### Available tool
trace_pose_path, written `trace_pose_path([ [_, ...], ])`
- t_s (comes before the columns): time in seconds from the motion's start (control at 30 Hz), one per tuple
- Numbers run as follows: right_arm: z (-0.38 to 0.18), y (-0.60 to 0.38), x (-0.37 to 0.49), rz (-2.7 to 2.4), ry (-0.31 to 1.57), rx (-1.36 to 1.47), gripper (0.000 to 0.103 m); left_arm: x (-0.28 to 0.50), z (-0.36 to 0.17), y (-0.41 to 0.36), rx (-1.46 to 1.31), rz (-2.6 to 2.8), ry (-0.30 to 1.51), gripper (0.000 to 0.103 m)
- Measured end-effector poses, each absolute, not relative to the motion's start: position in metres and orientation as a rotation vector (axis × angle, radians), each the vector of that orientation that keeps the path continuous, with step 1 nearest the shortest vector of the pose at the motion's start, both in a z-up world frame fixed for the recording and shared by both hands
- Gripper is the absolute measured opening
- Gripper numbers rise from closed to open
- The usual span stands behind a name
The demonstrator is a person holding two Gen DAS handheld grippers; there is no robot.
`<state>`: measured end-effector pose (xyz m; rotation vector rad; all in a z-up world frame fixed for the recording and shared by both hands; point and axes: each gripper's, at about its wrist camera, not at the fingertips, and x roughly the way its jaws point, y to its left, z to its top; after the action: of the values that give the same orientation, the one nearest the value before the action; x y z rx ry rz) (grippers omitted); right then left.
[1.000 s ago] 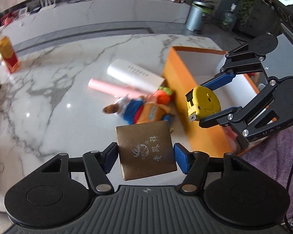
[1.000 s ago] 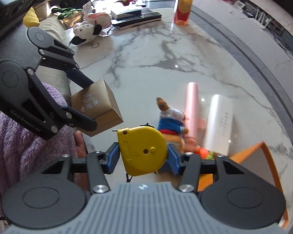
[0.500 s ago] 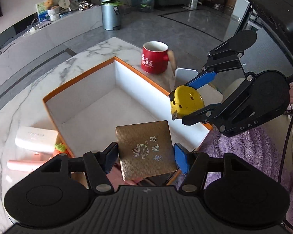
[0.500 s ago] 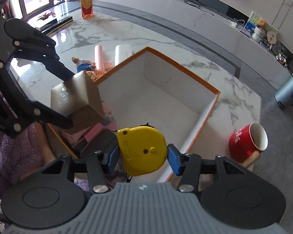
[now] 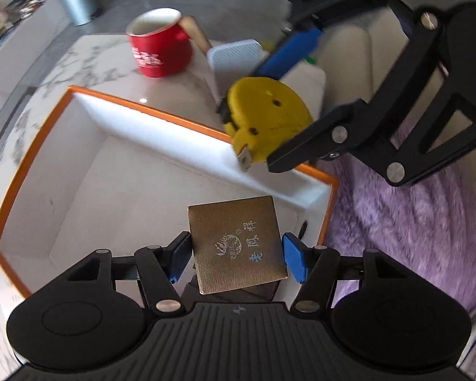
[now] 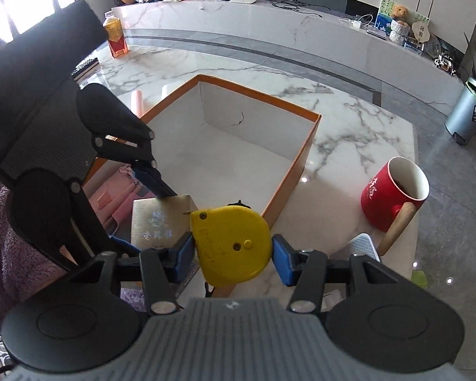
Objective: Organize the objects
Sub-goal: 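Carry the gift box and tape measure with both tools over the shoebox, then lower the gift box into the shoebox with the left tool while the right tool drops the tape measure in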
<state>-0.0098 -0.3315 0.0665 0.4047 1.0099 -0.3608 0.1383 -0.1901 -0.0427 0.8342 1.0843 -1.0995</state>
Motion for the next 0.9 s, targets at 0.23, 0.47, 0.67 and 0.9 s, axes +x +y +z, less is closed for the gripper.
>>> trace_pose_path([
  [0.23, 0.058, -0.334, -0.002, -0.325, 1.027, 0.398, 0.055, 0.143, -0.057, -0.207, 1.040, -1.320, 1.106, 0.073],
  [0.47, 0.053, -0.334, 0.002, -0.306, 1.066, 0.394, 0.055, 0.155, -0.077, -0.215, 1.112, -1.453, 1.167, 0.072],
  [0.67, 0.049, -0.332, 0.003, -0.288, 1.111, 0.380, 0.055, 0.164, -0.098, -0.206, 1.113, -1.422, 1.217, 0.069],
  [0.9, 0.050, -0.324, 0.013, -0.171, 1.172, 0.258, 0.055, 0.171, -0.083, -0.188, 0.936, -1.382, 1.155, 0.069],
])
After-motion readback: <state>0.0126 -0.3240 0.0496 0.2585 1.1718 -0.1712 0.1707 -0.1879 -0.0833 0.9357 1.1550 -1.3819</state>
